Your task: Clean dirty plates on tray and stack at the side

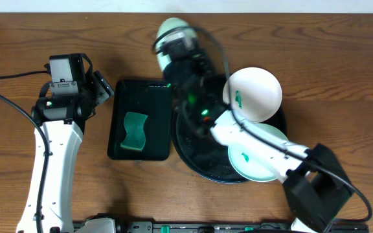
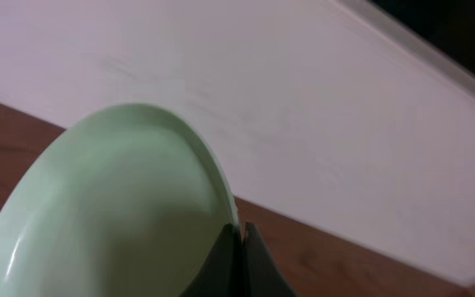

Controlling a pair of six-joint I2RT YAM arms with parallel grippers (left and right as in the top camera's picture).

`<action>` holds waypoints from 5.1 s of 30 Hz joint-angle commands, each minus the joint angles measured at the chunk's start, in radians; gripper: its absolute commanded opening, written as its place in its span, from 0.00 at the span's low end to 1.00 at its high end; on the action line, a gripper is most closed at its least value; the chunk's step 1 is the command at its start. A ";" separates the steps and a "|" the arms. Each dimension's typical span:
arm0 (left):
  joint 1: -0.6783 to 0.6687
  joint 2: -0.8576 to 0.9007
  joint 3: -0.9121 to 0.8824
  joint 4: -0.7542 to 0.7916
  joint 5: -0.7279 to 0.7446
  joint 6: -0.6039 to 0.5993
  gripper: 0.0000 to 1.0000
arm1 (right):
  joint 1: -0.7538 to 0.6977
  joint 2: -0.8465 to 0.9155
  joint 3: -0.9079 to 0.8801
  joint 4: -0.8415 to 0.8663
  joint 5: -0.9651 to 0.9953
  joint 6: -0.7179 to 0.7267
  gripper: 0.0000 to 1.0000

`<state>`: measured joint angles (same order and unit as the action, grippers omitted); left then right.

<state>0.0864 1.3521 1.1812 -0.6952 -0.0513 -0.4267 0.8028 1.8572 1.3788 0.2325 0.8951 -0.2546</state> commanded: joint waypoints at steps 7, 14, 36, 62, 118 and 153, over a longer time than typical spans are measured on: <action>0.004 0.000 0.008 -0.001 -0.005 -0.009 0.81 | -0.301 -0.081 0.013 -0.206 0.007 0.423 0.01; 0.004 0.000 0.008 -0.001 -0.005 -0.009 0.81 | -0.577 -0.080 0.013 -0.436 -0.101 0.684 0.01; 0.004 0.000 0.008 -0.001 -0.005 -0.009 0.81 | -1.004 -0.077 -0.014 -0.900 -0.383 0.710 0.01; 0.004 0.000 0.008 -0.001 -0.005 -0.009 0.81 | -1.012 -0.080 -0.279 -0.782 -0.517 0.597 0.77; 0.004 0.000 0.008 -0.001 -0.005 -0.009 0.81 | -0.808 -0.077 -0.375 -0.484 -1.121 0.236 0.06; 0.004 0.000 0.008 -0.001 -0.005 -0.009 0.82 | -0.552 -0.077 -0.375 -0.592 -0.963 0.621 0.01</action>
<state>0.0864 1.3521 1.1812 -0.6956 -0.0513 -0.4267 0.2466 1.7863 1.0103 -0.3550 -0.1268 0.3325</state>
